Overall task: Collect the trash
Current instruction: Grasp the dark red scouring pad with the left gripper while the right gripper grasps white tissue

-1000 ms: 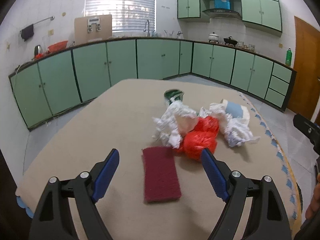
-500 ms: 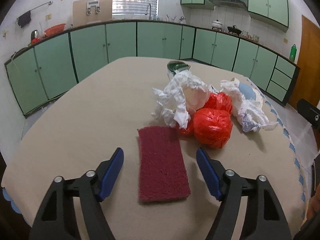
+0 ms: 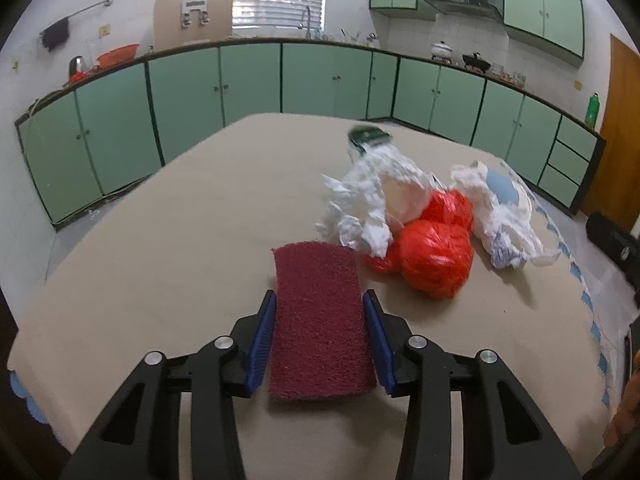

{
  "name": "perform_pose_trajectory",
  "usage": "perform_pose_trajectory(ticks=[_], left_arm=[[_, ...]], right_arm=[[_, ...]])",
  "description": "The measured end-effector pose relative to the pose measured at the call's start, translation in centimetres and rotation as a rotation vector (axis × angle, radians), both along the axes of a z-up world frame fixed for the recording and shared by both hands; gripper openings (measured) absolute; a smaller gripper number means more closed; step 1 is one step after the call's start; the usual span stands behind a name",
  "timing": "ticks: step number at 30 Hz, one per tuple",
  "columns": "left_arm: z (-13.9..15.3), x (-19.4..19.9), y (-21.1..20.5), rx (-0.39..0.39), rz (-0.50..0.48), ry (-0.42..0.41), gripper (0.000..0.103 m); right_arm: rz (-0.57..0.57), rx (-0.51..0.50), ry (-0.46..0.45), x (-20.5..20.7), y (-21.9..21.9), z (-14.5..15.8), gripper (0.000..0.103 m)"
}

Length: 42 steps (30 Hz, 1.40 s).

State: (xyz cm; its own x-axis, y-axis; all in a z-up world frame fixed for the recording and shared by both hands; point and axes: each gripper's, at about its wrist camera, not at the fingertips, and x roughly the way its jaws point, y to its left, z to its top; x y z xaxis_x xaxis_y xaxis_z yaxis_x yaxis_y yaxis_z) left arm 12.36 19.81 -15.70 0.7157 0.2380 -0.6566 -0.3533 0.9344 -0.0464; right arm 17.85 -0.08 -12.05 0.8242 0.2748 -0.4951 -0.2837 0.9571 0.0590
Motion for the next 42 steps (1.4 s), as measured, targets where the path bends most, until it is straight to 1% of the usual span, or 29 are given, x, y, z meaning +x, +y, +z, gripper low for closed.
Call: perform_pose_trajectory(ticks=[8, 11, 15, 16, 18, 20, 24, 26, 28, 29, 31, 32, 33, 34, 37, 42], left_arm=[[2.3, -1.1, 2.2, 0.003, 0.079, -0.066, 0.043], [3.1, -0.9, 2.4, 0.003, 0.085, -0.082, 0.043], [3.9, 0.3, 1.6, 0.035, 0.063, -0.101, 0.043], [3.9, 0.6, 1.5, 0.036, 0.057, -0.104, 0.043], [3.8, 1.3, 1.3, 0.025, 0.046, -0.105, 0.043], [3.5, 1.8, 1.3, 0.021, 0.044, -0.104, 0.043], [3.3, 2.3, 1.5, 0.012, 0.044, -0.104, 0.043], [3.2, 2.5, 1.6, 0.006, 0.046, -0.104, 0.043], [3.1, 2.5, 1.7, 0.004, 0.045, -0.103, 0.043], [3.0, 2.5, 1.8, 0.004, 0.044, -0.102, 0.043], [2.9, 2.5, 1.8, 0.004, 0.043, -0.098, 0.043], [2.8, 2.4, 1.9, 0.004, 0.042, -0.098, 0.043], [2.9, 2.4, 1.9, 0.006, 0.043, -0.099, 0.043], [2.9, 2.3, 1.9, 0.008, 0.043, -0.1, 0.043], [3.1, 2.1, 1.7, 0.018, 0.043, -0.105, 0.043], [3.9, 1.5, 1.3, 0.025, 0.042, -0.12, 0.043]], right_arm=[[0.03, -0.014, 0.038, 1.3, 1.5, -0.7, 0.097], [0.037, -0.03, 0.047, 1.7, 2.2, -0.8, 0.095], [0.033, -0.037, 0.07, 2.4, 3.1, -1.2, 0.09], [0.033, -0.04, 0.076, 2.6, 3.2, -1.3, 0.086], [0.046, -0.049, 0.104, 3.1, 3.7, -1.6, 0.082], [0.043, -0.063, 0.129, 3.6, 4.0, -1.9, 0.08], [0.04, -0.081, 0.189, 4.9, 4.4, -2.5, 0.075], [0.039, -0.095, 0.217, 5.4, 4.6, -2.9, 0.067], [0.053, -0.104, 0.247, 5.8, 4.9, -3.3, 0.054], [0.06, -0.105, 0.256, 5.9, 5.0, -3.4, 0.05], [0.081, -0.106, 0.268, 5.9, 5.3, -3.5, 0.033], [0.09, -0.106, 0.271, 5.9, 5.4, -3.5, 0.028], [0.101, -0.107, 0.272, 5.8, 5.6, -3.5, 0.02], [0.113, -0.108, 0.271, 5.6, 5.7, -3.5, 0.017], [0.141, -0.099, 0.245, 4.9, 5.9, -3.0, 0.013], [0.155, -0.08, 0.191, 3.2, 5.2, -1.4, 0.012]])
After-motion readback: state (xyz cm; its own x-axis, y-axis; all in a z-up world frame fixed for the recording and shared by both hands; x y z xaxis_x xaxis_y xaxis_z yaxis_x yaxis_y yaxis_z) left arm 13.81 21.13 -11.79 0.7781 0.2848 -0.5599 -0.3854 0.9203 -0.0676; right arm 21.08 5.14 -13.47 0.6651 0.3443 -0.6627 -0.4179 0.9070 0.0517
